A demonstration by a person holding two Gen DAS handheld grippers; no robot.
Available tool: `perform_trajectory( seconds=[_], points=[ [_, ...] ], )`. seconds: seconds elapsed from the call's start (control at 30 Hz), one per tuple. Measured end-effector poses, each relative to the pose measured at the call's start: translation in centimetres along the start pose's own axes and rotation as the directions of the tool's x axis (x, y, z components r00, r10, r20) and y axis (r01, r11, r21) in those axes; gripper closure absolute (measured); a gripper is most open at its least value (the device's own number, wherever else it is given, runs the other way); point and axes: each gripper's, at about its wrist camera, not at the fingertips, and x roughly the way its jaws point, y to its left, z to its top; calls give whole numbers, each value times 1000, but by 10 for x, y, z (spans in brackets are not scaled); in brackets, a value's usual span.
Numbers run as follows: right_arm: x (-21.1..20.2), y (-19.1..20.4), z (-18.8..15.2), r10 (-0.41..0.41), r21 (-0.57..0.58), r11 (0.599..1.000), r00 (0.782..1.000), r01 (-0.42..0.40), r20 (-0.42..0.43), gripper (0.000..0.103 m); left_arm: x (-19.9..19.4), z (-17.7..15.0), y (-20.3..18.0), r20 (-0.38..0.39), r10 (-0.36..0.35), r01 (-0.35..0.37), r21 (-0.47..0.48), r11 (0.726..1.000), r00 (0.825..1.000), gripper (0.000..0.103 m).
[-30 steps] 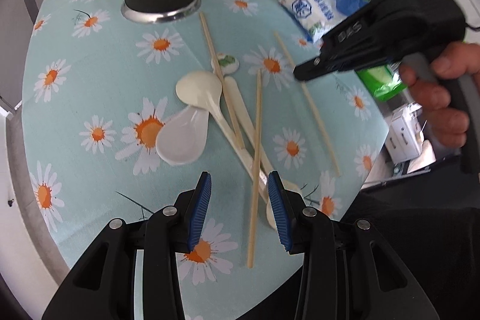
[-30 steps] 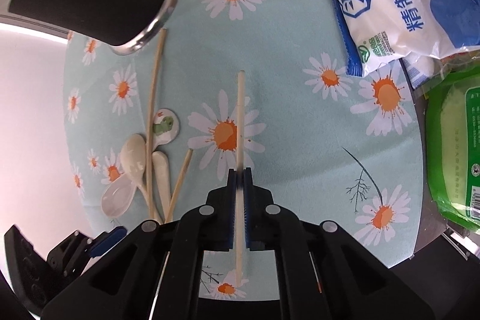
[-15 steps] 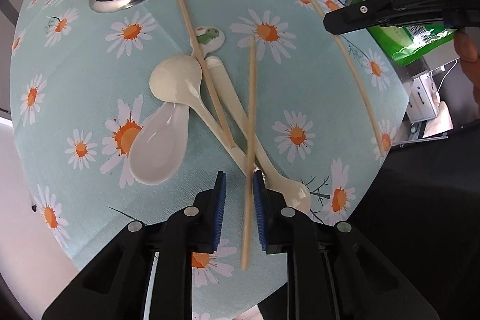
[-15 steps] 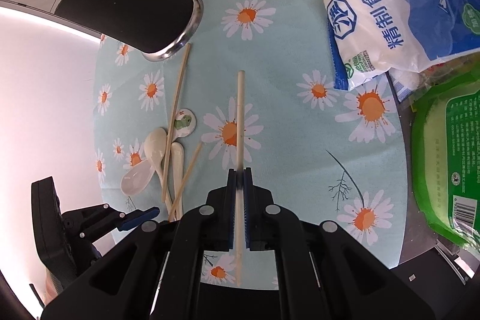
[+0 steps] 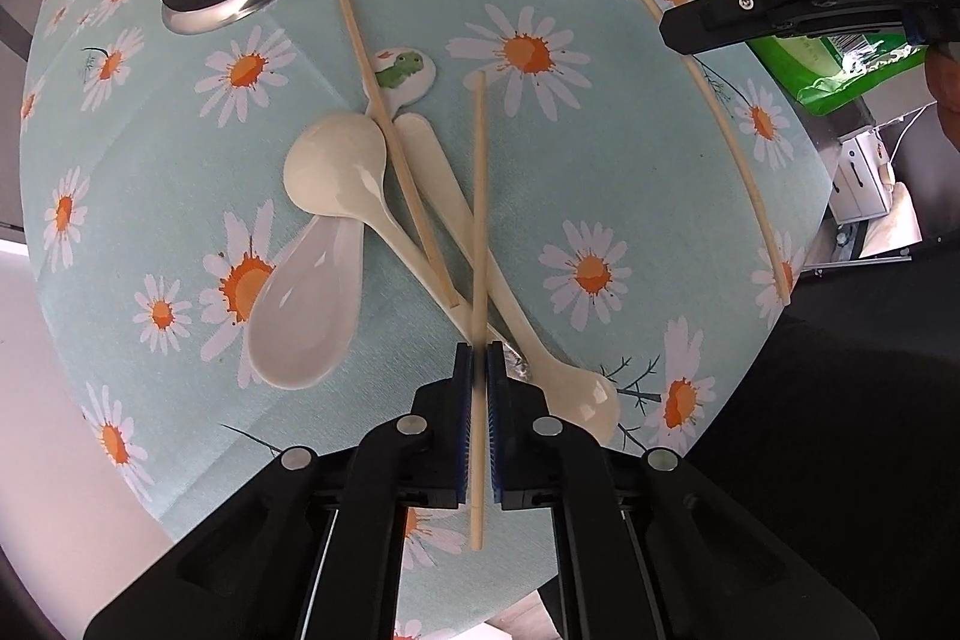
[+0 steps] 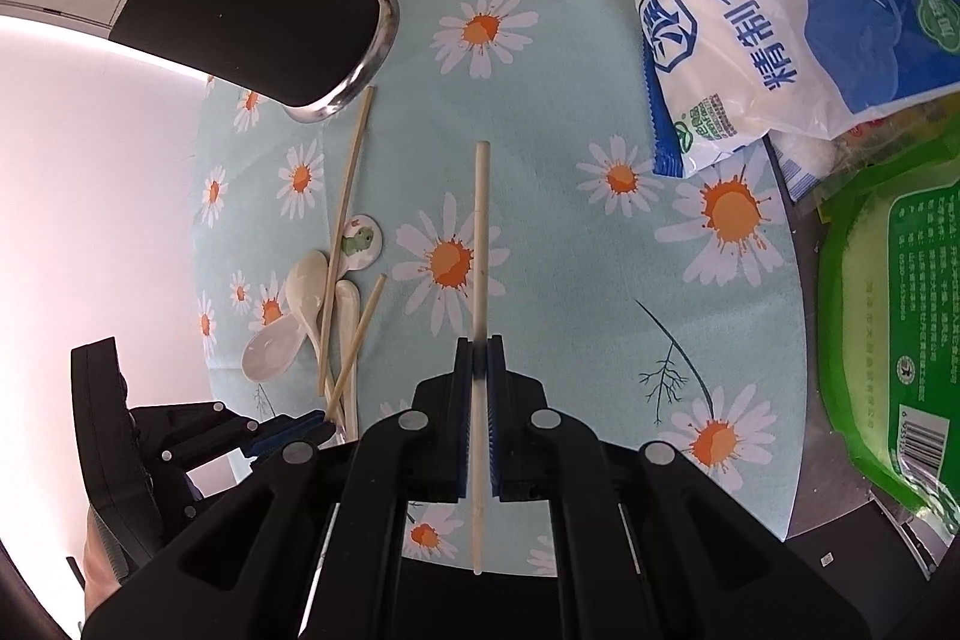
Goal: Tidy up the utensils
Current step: 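Lift both chopsticks and carry them up over the black holder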
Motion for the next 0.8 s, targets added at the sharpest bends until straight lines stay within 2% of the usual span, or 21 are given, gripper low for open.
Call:
perform_trajectory(
  seconds=[0.37, 0.57, 0.8],
  points=[
    [0, 10, -2, 29, -56, 998, 999, -30, -16, 97, -21, -3, -6, 40, 9, -8, -22, 1000, 999, 99],
    [-4, 24, 0, 52, -92, 994, 999, -53, -11, 97, -46, -5, -3, 114, -2, 9, -64, 998, 994, 99],
    [-20, 48, 6, 83, -159, 984, 996, -79, 20, 97, -82, -3, 10, 238, 40, -10, -124, 992, 971, 99]
  ],
)
